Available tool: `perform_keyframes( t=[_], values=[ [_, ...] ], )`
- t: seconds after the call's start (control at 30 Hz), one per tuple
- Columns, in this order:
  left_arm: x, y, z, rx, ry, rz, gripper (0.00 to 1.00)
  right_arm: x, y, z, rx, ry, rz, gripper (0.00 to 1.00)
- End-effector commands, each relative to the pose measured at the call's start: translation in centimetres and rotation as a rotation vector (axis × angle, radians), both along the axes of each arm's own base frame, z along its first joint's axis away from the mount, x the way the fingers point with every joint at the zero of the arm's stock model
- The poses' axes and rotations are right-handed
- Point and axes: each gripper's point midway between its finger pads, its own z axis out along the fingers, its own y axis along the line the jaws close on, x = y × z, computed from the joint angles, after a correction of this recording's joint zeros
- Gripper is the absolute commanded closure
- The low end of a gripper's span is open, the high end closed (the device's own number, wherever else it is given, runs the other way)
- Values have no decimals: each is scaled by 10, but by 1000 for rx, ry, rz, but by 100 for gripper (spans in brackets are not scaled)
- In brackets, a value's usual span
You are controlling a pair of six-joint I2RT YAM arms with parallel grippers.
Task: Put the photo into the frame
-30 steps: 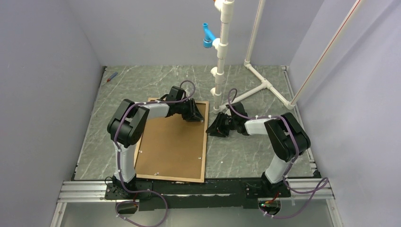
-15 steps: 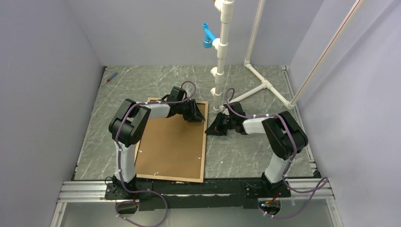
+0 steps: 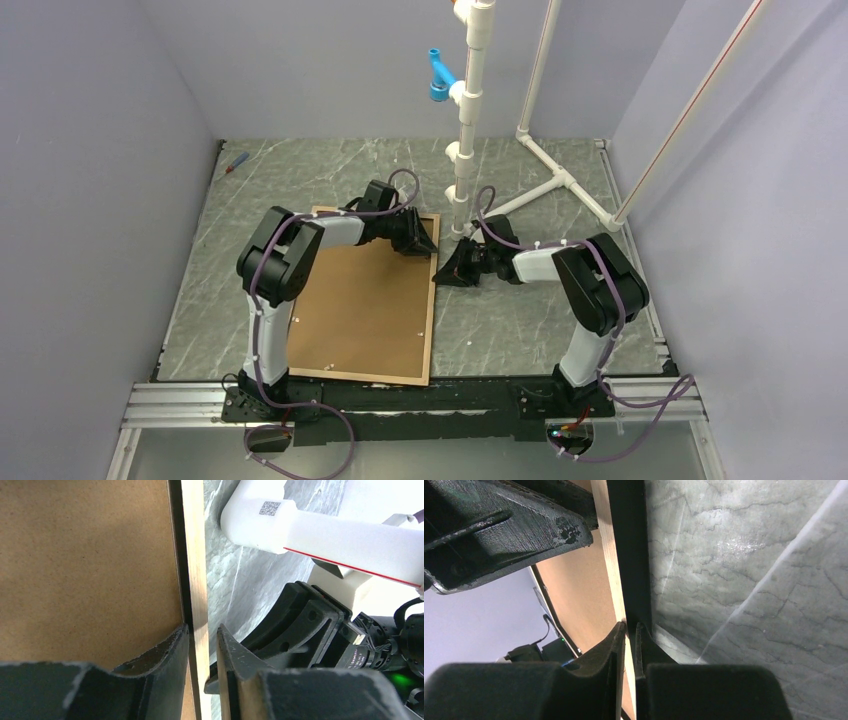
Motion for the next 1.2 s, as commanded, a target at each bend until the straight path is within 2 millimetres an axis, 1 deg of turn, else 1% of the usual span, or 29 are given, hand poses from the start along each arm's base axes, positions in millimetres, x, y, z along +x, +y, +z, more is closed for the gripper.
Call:
perform_keyframes(
  t=[0.0, 0.13, 0.23, 0.3, 0.37, 0.43, 0.47, 0.57, 0.63, 0.7, 0.8, 0.87, 0.9, 0.97, 1.0, 1.07, 1.1, 1.17],
  values=[
    [-15, -25, 4, -45, -46, -96, 69, -3, 1, -22, -62, 15, -4, 100],
    [-15, -18, 3, -2, -59, -82, 68, -3, 0, -22, -65, 16, -5, 100],
    [-7, -15, 11, 16, -82, -66, 63, -2, -1, -20, -71, 7, -6, 100],
    [1, -12, 25, 9, -110, -46, 56, -3, -3, -19, -80, 4, -8, 100],
    [8, -7, 41, -1, -140, -20, 47, -3, -4, -18, -85, -1, -10, 100],
    [17, 4, 56, -15, -162, 22, 37, -3, -4, -16, -89, -6, -8, 100],
    [20, 9, 65, -27, -173, 38, 33, -3, -4, -16, -90, -8, -9, 100],
    [24, 31, 83, -52, -181, 91, 27, -4, -3, -14, -87, -9, -7, 100],
    [21, 43, 88, -67, -176, 103, 25, -5, -3, -13, -85, -13, -5, 100],
    [16, 55, 88, -49, -169, 113, 25, -5, -1, -11, -83, -16, -2, 100],
    [1, 71, 81, 37, -152, 117, 24, -6, -1, -5, -75, -27, 3, 96],
    [-16, 81, 72, 111, -136, 98, 24, -8, -1, 2, -71, -41, 7, 91],
    [-25, 86, 72, 146, -138, 94, 24, -9, -3, 6, -73, -51, 7, 88],
    [-41, 97, 62, 250, -128, 97, 24, -11, -5, 16, -77, -73, 7, 84],
    [-53, 99, 57, 294, -124, 80, 24, -11, -7, 24, -77, -93, 4, 80],
    [-71, 103, 50, 358, -115, 66, 24, -13, -12, 32, -91, -113, -2, 70],
    [-78, 103, 49, 383, -117, 60, 24, -14, -14, 36, -94, -122, -6, 68],
    [-93, 98, 48, 410, -120, 42, 25, -19, -18, 40, -100, -129, -10, 67]
  ],
)
